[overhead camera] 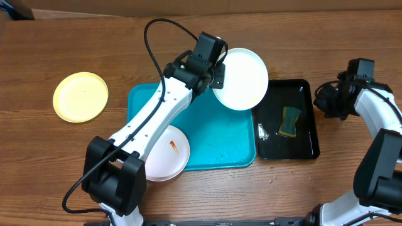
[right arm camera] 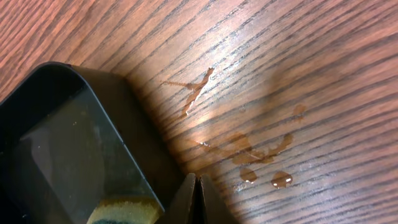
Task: Clean dirty plates on tray and stack at the side
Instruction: 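Lift the white plate off the tray with left gripper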
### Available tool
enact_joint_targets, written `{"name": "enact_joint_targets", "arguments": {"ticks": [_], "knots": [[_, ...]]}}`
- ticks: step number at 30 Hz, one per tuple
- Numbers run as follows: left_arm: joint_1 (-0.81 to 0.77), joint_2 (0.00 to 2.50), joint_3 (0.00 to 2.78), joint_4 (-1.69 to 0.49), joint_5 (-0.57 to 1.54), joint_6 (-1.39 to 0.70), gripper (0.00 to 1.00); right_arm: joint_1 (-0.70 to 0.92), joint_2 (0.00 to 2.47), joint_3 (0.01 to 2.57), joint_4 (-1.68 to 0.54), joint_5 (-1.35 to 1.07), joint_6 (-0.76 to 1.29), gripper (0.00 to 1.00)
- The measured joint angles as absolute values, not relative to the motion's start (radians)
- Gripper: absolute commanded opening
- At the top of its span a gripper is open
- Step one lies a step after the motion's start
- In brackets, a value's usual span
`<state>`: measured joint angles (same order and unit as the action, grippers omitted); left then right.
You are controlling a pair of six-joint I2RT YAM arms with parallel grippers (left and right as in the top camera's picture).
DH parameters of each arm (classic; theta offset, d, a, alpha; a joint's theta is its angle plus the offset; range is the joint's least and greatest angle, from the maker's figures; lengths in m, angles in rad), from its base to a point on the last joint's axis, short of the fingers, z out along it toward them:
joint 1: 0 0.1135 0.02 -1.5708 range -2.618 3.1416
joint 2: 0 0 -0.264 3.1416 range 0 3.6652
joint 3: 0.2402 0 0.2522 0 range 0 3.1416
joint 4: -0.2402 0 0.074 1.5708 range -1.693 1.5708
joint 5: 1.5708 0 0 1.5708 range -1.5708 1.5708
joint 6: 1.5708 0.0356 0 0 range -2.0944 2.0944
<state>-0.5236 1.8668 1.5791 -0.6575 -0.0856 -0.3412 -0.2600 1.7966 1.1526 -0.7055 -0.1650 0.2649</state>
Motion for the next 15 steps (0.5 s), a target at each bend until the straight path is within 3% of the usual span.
{"name": "enact_joint_targets", "arguments": {"ticks": [15], "knots": [[-0.544, 1.867, 1.579, -0.605, -0.086, -0.341, 0.04, -0.261, 1.797, 1.118, -0.734, -0.278, 0.261, 0.04]]}}
